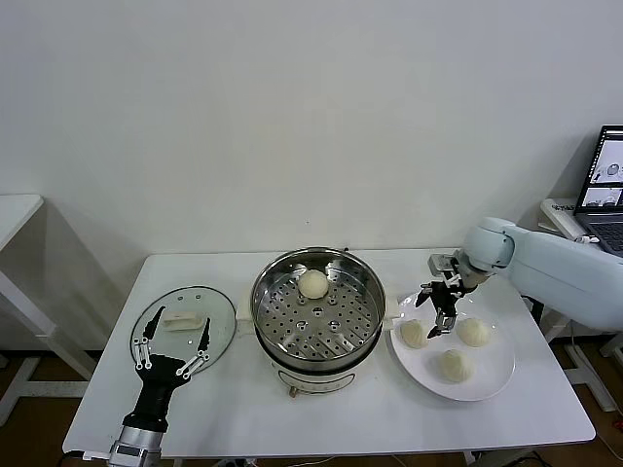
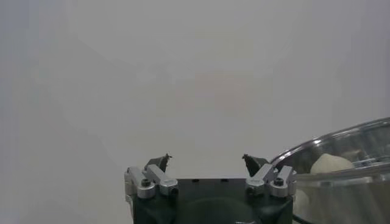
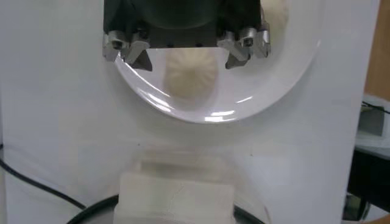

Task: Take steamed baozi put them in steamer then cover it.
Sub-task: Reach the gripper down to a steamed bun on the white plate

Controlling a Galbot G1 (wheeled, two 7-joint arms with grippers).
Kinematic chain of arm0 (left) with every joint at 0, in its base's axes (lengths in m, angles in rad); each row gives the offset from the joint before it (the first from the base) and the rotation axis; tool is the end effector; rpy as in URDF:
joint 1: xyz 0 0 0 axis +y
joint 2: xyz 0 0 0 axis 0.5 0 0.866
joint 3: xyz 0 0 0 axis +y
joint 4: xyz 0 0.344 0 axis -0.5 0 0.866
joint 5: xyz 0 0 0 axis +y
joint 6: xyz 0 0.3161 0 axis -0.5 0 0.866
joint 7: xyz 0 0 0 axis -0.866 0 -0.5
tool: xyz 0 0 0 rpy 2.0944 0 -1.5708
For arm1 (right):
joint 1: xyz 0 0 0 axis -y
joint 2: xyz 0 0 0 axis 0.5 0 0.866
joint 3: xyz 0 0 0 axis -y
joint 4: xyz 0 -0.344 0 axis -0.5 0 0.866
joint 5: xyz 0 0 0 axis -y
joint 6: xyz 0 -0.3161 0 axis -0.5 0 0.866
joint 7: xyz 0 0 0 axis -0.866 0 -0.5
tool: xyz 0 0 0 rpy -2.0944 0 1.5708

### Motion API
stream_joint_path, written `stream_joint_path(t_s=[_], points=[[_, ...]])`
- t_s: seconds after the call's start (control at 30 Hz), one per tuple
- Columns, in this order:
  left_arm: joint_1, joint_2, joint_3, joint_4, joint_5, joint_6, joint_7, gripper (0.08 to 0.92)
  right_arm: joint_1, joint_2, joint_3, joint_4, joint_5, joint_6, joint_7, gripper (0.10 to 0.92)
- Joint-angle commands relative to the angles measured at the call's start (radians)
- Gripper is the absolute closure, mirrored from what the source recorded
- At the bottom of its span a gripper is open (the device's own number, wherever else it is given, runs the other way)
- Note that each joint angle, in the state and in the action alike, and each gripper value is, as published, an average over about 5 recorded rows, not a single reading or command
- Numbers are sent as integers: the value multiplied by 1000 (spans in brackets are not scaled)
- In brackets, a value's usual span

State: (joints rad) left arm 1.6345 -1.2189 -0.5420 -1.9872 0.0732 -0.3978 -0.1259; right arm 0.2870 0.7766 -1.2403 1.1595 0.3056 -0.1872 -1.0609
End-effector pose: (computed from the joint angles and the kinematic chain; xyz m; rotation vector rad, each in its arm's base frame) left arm 0.1292 0.0795 -0.3275 0.1590 2.8449 0.4853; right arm 0.5046 -0.1362 -0.1789 1.4048 -1.3600 1.1885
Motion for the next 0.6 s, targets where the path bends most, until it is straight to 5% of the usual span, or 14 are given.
stream_joint_path(t_s=[0.03, 0.6], points=[[1, 0, -3, 0, 1, -1, 0, 177, -77, 55, 31, -73, -20, -17, 21, 203], [2, -4, -12, 8, 0, -11, 0, 177, -105, 72, 48, -101, -64, -1, 44, 258]])
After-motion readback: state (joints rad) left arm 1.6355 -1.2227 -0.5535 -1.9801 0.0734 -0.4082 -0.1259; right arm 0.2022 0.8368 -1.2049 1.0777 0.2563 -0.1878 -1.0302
